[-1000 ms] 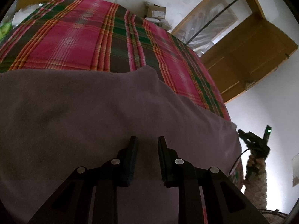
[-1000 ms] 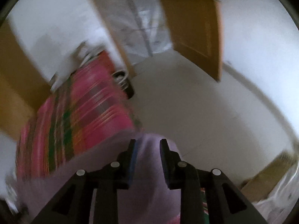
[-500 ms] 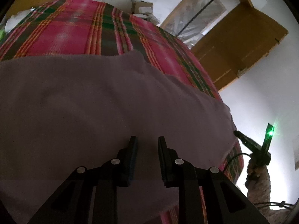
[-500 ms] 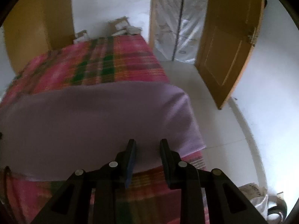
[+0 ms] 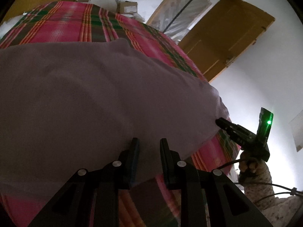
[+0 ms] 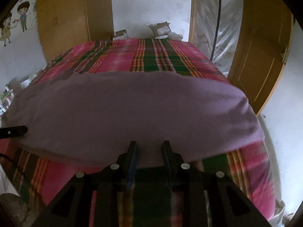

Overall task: Fold clothes
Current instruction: 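Release the folded garment with the right tool and move both tools back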

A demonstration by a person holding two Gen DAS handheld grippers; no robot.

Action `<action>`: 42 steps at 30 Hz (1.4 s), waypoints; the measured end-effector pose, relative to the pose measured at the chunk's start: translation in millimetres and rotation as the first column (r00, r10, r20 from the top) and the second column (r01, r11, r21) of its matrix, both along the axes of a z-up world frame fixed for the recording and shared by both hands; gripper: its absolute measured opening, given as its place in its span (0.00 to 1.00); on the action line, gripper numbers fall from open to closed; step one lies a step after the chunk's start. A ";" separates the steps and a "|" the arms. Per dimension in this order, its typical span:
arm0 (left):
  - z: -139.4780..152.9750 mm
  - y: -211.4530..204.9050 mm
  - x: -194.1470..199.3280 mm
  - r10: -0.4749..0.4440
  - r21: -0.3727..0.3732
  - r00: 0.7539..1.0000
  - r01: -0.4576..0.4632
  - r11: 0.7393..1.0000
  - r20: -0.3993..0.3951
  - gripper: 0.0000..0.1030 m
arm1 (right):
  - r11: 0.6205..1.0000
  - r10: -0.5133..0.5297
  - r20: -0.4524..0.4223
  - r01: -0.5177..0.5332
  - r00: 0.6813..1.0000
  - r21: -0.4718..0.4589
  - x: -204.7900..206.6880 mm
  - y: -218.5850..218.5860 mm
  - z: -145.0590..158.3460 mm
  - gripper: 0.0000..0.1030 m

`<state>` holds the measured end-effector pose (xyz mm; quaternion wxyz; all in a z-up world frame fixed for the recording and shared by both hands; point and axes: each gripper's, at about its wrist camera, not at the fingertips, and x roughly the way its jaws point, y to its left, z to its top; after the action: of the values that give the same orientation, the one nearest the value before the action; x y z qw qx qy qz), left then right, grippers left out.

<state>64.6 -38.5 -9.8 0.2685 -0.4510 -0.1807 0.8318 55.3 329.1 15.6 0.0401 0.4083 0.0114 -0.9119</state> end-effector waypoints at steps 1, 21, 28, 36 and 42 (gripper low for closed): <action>0.1 -1.9 1.7 0.003 -0.002 1.000 -0.003 1.000 -0.004 0.22 | 1.000 0.018 -0.003 -0.019 1.000 -0.009 1.6 -5.5 3.5 0.27; 4.3 -70.7 39.6 0.210 -0.114 0.974 -0.219 0.969 -0.086 0.22 | 0.970 0.243 -0.012 -0.243 0.970 0.021 -3.9 -108.7 6.7 0.27; 4.2 -106.5 47.9 0.309 -0.096 0.947 -0.316 0.944 -0.086 0.22 | 0.944 0.327 0.022 -0.328 0.945 0.020 -35.7 -145.7 3.7 0.27; 6.3 -122.2 50.6 0.337 -0.093 0.937 -0.344 0.934 -0.091 0.22 | 0.889 0.454 0.049 -0.456 0.890 0.043 -18.8 -176.1 10.2 0.28; 3.4 -140.5 56.4 0.372 -0.068 0.926 -0.376 0.924 -0.069 0.22 | 0.873 0.483 0.081 -0.486 0.872 0.035 -29.2 -204.3 2.6 0.28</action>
<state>121.0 -179.0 -6.4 0.0915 -0.3956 -0.2225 0.8864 26.1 124.8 18.2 0.2565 0.4250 0.1367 -0.8573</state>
